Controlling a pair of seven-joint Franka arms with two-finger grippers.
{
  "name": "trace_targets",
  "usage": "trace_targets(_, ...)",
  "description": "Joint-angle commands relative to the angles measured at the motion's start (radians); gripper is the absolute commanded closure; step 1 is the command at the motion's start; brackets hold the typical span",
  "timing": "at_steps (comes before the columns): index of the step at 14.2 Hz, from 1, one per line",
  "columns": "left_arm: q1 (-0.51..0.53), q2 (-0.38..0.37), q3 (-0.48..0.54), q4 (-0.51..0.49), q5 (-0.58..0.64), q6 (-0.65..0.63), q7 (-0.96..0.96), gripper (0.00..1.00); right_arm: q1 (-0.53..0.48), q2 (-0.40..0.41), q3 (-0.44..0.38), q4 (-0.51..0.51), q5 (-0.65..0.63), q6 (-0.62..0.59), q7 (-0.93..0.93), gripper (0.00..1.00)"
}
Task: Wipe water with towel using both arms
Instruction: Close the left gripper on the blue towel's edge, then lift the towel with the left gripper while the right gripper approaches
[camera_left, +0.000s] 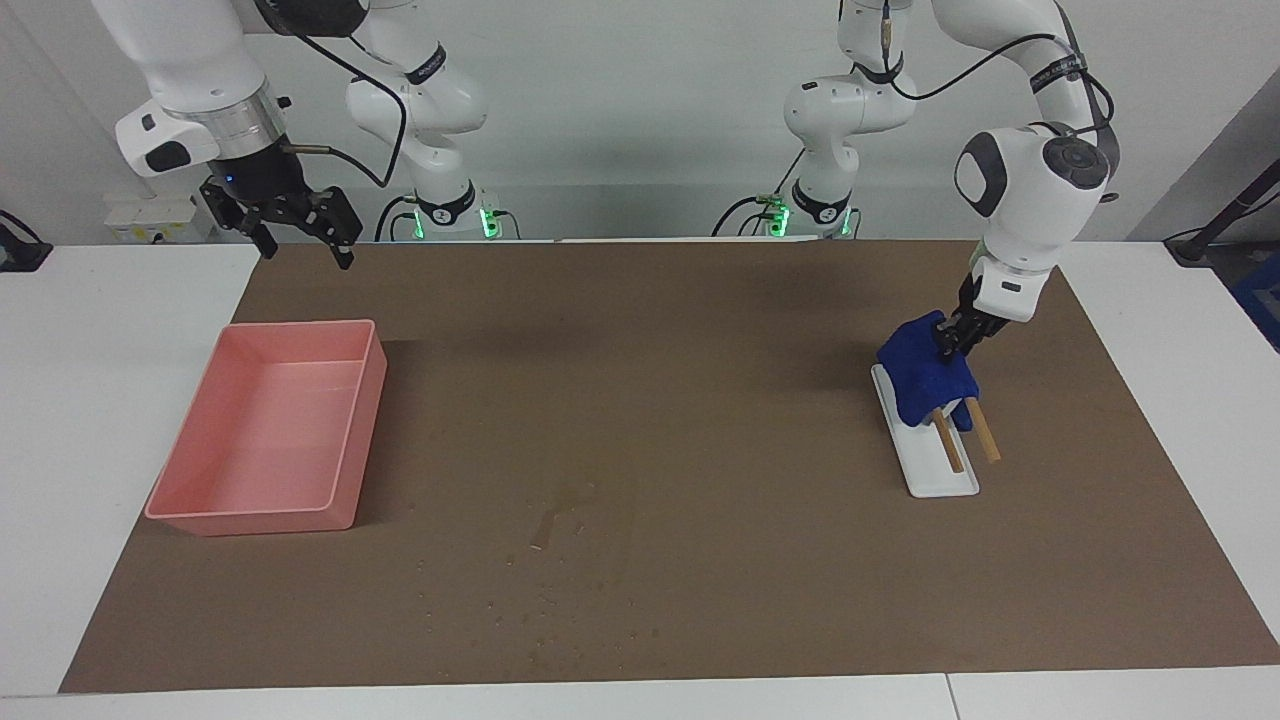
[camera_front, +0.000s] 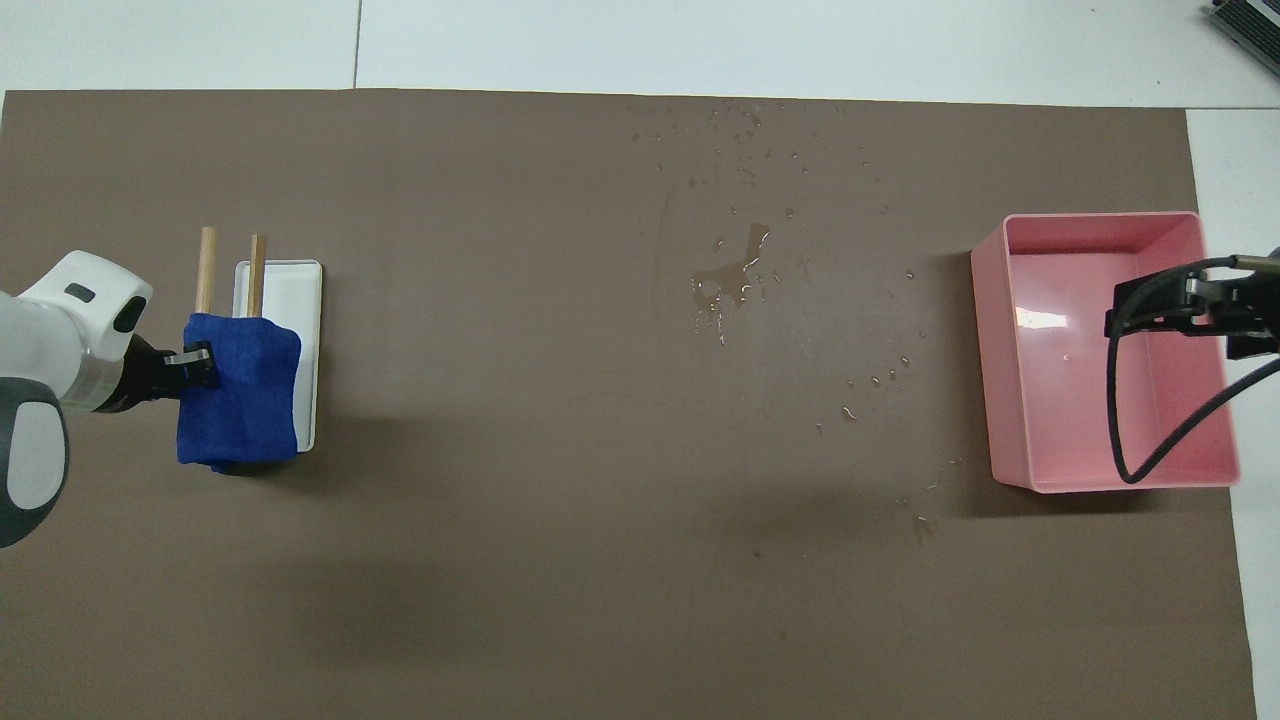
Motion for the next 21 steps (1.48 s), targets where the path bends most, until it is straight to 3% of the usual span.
trace_targets(1, -0.016, 0.015, 0.008, 0.032, 0.005, -0.025, -0.008, 0.71, -0.013, -0.012, 0.006, -0.001, -0.001, -0.016, -0.020, 0.00)
trace_targets(4, -0.016, 0.014, 0.008, 0.027, 0.005, -0.024, -0.007, 0.71, -0.013, -0.012, 0.006, -0.001, -0.001, -0.016, -0.020, 0.00)
trace_targets(7, -0.016, 0.015, 0.008, 0.032, 0.005, -0.024, -0.008, 0.85, -0.010, -0.012, 0.011, -0.001, -0.001, -0.018, -0.022, 0.00)
trace_targets(10, -0.016, 0.017, 0.008, 0.037, 0.005, -0.027, -0.008, 0.89, -0.011, -0.012, 0.011, -0.002, -0.001, -0.033, -0.023, 0.00)
trace_targets(12, -0.016, 0.023, 0.008, 0.059, 0.005, -0.053, -0.012, 1.00, -0.011, -0.012, 0.011, -0.001, 0.000, -0.035, -0.019, 0.00)
trace_targets(16, -0.022, 0.031, 0.006, 0.180, -0.070, -0.177, -0.028, 1.00, 0.001, -0.012, 0.014, -0.001, -0.001, -0.033, -0.008, 0.00)
trace_targets(21, -0.058, 0.028, 0.003, 0.308, -0.116, -0.274, -0.206, 1.00, 0.001, -0.010, 0.014, -0.002, -0.003, -0.022, 0.001, 0.00)
